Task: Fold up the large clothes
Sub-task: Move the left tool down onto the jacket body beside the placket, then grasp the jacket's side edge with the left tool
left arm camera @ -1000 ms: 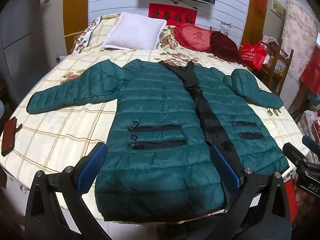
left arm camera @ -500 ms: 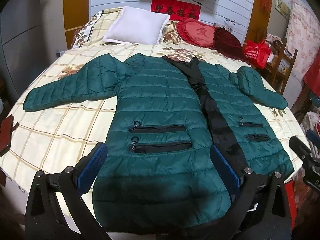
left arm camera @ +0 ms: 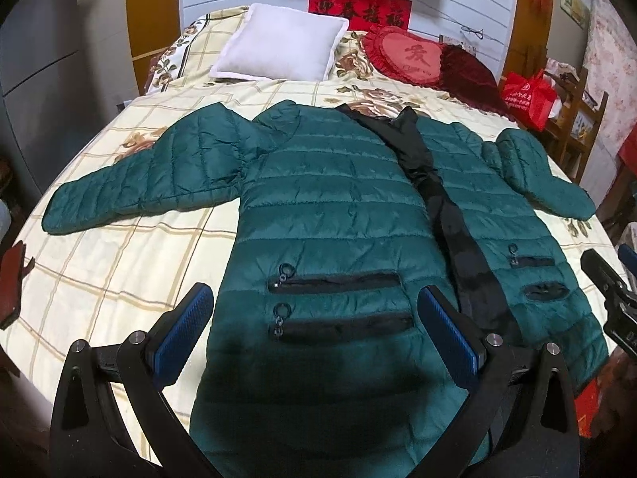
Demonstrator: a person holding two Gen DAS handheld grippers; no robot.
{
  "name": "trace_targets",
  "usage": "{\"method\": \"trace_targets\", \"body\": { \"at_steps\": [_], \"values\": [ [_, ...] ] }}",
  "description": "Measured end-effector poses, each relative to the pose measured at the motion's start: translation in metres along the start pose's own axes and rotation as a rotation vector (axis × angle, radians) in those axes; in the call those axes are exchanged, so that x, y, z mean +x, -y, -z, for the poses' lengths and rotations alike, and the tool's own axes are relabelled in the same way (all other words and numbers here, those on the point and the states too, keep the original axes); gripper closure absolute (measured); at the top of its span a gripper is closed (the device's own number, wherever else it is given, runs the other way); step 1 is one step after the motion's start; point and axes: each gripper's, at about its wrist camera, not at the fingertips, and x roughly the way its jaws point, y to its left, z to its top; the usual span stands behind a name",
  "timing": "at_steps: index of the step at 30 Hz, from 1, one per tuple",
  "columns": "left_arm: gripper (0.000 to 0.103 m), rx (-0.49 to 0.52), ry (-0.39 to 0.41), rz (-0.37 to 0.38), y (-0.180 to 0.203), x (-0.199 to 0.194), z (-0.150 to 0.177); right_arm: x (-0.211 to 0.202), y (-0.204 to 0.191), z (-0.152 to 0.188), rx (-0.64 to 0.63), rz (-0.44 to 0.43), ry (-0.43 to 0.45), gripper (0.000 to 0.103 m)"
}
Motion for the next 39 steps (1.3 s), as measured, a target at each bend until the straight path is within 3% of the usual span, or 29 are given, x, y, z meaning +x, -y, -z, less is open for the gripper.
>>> {"method": "trace_targets", "body": {
  "at_steps": [12, 18, 26, 34, 39],
  "values": [
    [0.000, 0.010, -0.024, -0.066, 0.002, 0.060, -0.022, 0.040, 0.014, 0.002, 0.049, 0.057, 0.087, 0.000],
    [0.000, 0.048, -0.030, -0.074, 0.004, 0.095, -0.021, 0.064, 0.015, 0.012, 0.045, 0.060, -0.045, 0.000],
    [0.000, 0.010, -0.098, -0.047, -0.005, 0.115, -0.009, 0.075, 0.017, 0.019, 0.052, 0.024, -0.100, 0.000],
    [0.000, 0.003, -0.117, -0.056, -0.005, 0.119, -0.008, 0.117, 0.029, 0.039, 0.132, -0.033, -0.323, 0.000],
    [0.000, 0.006, -0.125, -0.054, -0.005, 0.120, -0.007, 0.120, 0.023, 0.045, 0.096, -0.021, -0.329, 0.000]
  ]
}}
